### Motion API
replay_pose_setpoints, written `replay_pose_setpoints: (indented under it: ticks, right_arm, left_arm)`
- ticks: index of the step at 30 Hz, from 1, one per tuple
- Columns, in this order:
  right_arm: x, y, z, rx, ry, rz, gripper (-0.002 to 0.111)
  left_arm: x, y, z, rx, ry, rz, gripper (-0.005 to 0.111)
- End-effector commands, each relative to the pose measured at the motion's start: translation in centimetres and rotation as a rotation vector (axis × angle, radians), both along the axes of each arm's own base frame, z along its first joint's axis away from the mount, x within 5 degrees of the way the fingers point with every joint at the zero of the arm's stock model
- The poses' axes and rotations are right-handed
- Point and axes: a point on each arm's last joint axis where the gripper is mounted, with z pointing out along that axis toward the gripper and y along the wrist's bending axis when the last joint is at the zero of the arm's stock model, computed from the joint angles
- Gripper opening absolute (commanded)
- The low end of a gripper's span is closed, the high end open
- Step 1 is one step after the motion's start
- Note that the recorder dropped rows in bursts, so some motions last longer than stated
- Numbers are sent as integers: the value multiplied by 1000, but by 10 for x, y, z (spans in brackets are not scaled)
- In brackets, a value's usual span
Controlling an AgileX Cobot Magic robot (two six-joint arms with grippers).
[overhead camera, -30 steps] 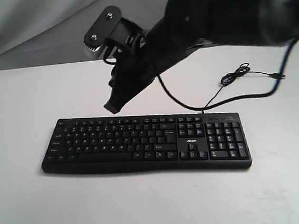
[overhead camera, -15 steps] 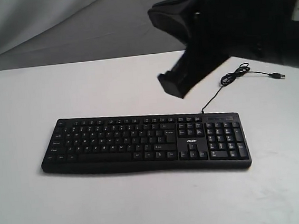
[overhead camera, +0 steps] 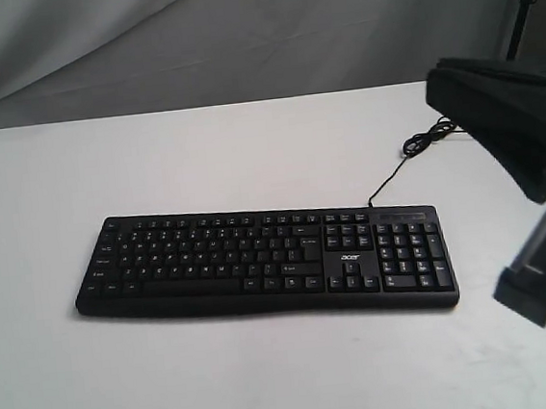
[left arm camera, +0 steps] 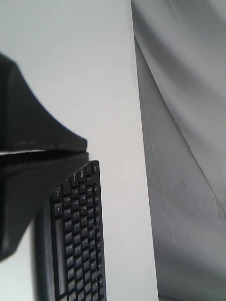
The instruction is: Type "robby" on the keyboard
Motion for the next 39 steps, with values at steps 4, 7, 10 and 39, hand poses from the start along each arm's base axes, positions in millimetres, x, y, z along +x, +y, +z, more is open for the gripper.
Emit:
replay_pose_setpoints:
  ticks: [4, 7, 10, 39]
  right_arm:
    - [-18, -17, -9, 124, 95, 7, 0]
    - [-27, -18, -16, 158, 258, 61, 0]
    - [-32, -18, -19, 148, 308, 95, 0]
    - [-17, -73, -14, 260, 250, -387, 0]
  left_arm:
    - [0, 0, -1, 1, -5, -6, 0]
    - [0, 0, -1, 1, -5, -6, 0]
    - [0, 0, -1, 1, -5, -6, 0]
    - [0, 0, -1, 1, -5, -6, 0]
